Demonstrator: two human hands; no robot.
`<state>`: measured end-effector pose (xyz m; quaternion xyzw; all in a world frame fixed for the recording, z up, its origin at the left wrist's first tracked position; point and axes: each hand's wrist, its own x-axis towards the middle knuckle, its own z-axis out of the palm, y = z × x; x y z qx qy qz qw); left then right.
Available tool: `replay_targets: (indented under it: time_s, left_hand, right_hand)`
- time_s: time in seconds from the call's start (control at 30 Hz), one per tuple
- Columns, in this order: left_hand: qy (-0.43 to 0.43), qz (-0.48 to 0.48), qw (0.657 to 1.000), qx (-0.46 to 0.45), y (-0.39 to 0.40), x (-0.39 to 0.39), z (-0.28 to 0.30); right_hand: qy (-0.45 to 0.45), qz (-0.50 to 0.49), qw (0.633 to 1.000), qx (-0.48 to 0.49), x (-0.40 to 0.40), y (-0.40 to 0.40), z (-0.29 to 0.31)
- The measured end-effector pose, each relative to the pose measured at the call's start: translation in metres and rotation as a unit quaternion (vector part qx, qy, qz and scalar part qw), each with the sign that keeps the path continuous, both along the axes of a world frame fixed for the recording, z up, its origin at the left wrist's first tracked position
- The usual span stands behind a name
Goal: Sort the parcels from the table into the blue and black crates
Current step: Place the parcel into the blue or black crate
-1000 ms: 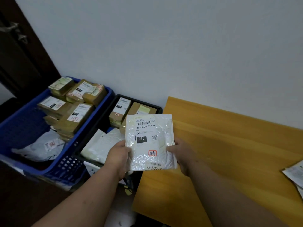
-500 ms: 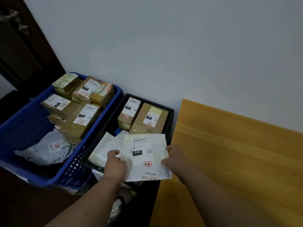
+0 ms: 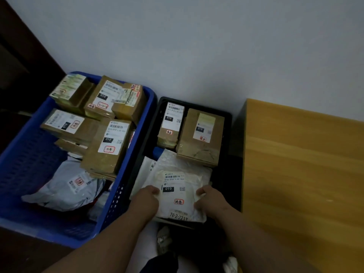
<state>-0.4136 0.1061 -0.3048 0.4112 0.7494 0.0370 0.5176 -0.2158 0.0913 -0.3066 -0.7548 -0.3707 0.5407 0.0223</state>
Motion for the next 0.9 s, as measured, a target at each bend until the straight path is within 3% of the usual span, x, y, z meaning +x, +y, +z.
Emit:
replay_targets:
  time_s: [0.37,0.7,0.9]
  left_hand:
    - [-0.017,0.04,0.996,0.078,0.004,-0.021,0.015]
    - [0.057,0.122,0.98,0.148,-0.029,-0.057,0.036]
    - [0.092,0.196,0.95,0.224,-0.02,-0.127,0.058]
  right_hand:
    - [0.011,-0.007,0.998,0.06,-0.025,0.019,0.01]
    - [0.12,-0.017,0.988,0.098,-0.063,0.017,0.038]
    - [0.2,0.086,0.975,0.039,-0.129,0.047,0.071]
